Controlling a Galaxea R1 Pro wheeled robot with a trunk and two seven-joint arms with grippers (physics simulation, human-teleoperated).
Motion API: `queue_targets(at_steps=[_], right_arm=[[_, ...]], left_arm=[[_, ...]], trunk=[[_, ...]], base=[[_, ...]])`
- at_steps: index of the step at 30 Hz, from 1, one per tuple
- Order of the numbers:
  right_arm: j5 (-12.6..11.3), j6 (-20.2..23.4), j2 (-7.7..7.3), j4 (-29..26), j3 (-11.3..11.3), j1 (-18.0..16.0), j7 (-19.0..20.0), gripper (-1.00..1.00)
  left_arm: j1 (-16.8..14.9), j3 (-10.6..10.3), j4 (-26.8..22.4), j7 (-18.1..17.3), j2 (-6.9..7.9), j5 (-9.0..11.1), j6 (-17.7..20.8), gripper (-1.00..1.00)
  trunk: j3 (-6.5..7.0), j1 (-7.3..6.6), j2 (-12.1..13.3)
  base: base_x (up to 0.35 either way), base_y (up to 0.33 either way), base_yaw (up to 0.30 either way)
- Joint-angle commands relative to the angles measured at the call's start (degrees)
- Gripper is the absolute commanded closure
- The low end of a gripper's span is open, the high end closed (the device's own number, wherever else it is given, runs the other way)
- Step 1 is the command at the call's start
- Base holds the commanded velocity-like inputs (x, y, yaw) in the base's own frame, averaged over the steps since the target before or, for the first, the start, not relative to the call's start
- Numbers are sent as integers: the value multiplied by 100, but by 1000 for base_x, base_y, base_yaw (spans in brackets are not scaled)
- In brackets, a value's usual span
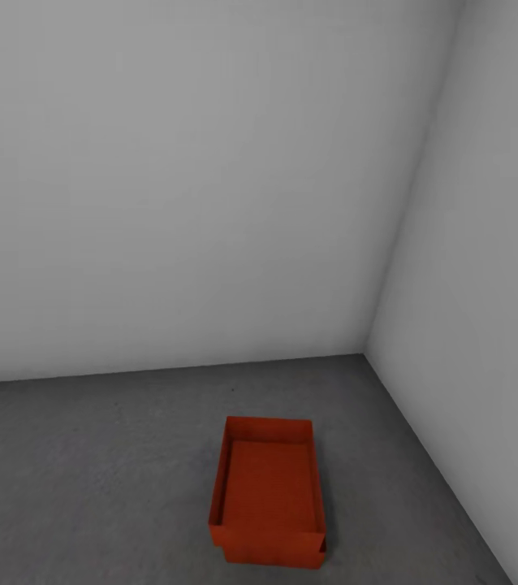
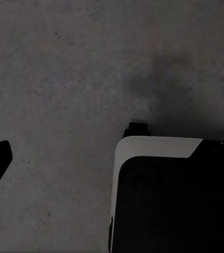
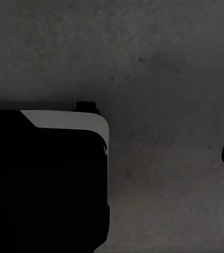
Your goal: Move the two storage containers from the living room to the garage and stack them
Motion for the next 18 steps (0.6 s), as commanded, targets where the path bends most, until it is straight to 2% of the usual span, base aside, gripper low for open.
queue_targets(at_steps=[1,18], right_arm=[[-60,-12,0,-1,49,-1,-18,-100],[-48,-25,-24,-1,51,-2,-20,-100]], left_arm=[[-3,-49,-1,14,-3,55,0,-100],[-3,-58,-9,14,16,19,-6,-100]], trunk=[[-11,3,-10],[-11,3,-10]], base=[[0,0,0],[0,0,0]])
